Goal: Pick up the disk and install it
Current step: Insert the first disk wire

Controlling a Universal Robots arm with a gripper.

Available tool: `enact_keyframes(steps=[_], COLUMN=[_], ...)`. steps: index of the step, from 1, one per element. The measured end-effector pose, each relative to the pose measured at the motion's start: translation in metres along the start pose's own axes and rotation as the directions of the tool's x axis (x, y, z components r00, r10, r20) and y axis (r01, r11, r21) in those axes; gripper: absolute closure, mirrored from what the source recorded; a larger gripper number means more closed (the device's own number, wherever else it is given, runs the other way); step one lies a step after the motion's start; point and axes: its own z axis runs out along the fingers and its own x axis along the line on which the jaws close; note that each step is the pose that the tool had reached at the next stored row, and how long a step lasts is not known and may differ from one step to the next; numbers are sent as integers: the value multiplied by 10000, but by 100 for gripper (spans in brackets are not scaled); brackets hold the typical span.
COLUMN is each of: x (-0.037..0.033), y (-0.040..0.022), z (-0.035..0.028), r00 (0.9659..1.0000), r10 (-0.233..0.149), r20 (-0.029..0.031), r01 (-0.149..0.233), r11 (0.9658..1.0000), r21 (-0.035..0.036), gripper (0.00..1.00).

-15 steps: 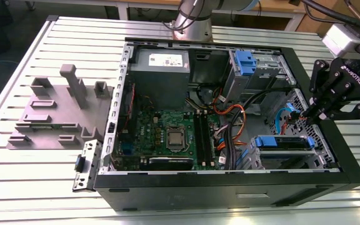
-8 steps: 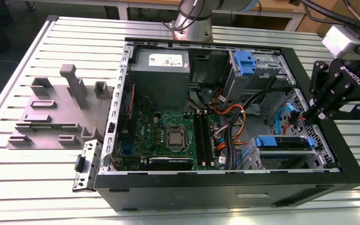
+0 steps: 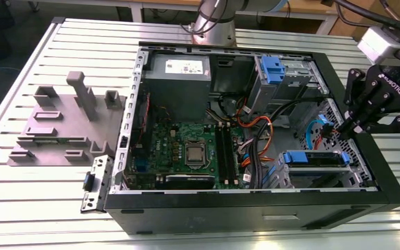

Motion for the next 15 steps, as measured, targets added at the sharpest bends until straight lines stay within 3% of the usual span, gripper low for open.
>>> enact_keyframes(steps=[9, 15], x=[5, 78], y=[102, 145], z=[8, 20], r00=[10000, 10000], r10=[2, 2], r20=[-5, -2], r01=[-2, -2], r11=[10000, 10000], r21=[16, 24], gripper=[84, 84])
